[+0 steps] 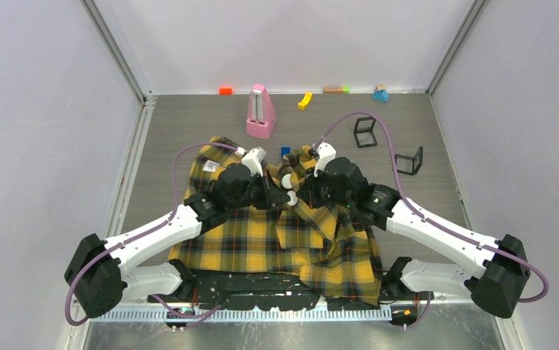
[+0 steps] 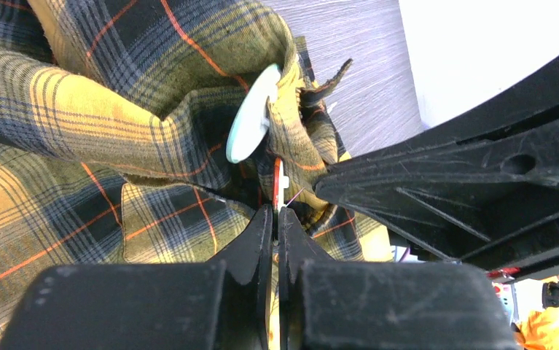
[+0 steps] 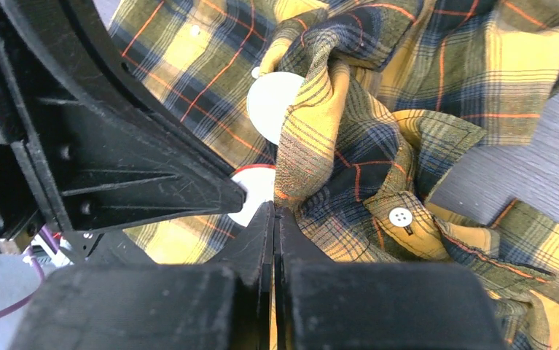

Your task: Pin the brooch onto the clothing

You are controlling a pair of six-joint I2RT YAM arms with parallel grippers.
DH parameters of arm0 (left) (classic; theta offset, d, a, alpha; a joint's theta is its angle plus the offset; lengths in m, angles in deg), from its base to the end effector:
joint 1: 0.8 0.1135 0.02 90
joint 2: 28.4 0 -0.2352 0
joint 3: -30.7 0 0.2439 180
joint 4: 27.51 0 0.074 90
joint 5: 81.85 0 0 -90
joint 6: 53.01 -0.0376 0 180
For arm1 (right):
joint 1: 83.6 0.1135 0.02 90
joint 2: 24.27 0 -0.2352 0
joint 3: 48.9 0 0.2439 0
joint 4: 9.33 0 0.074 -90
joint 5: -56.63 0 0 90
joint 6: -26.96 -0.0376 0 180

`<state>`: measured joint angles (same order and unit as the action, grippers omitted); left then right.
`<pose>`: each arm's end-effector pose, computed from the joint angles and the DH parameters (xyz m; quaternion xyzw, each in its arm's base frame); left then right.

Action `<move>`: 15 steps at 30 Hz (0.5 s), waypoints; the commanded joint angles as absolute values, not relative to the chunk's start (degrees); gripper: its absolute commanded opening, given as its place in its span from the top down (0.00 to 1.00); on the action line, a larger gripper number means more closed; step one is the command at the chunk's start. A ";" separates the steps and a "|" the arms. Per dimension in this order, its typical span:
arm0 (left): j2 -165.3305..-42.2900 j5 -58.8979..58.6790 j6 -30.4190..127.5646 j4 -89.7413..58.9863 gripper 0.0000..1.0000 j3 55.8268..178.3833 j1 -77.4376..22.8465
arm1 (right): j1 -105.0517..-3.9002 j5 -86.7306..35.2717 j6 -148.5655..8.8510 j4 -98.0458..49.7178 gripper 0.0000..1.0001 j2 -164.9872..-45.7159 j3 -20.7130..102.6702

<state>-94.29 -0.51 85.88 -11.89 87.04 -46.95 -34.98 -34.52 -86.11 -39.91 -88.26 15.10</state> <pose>0.1795 -0.1951 0.2404 0.0203 0.8425 -0.4373 0.3140 0.1704 0.1922 0.2682 -0.1872 0.8481 0.2832 0.4069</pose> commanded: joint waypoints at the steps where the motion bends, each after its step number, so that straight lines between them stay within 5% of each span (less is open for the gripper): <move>1: -94.05 2.32 84.45 -10.93 1.00 89.84 -47.29 | -35.00 -29.95 -87.27 -36.23 0.99 -86.18 14.94; 15: -94.34 2.57 83.98 -10.12 1.00 91.08 -47.38 | -34.91 -27.45 -87.54 -37.22 0.99 -86.49 14.17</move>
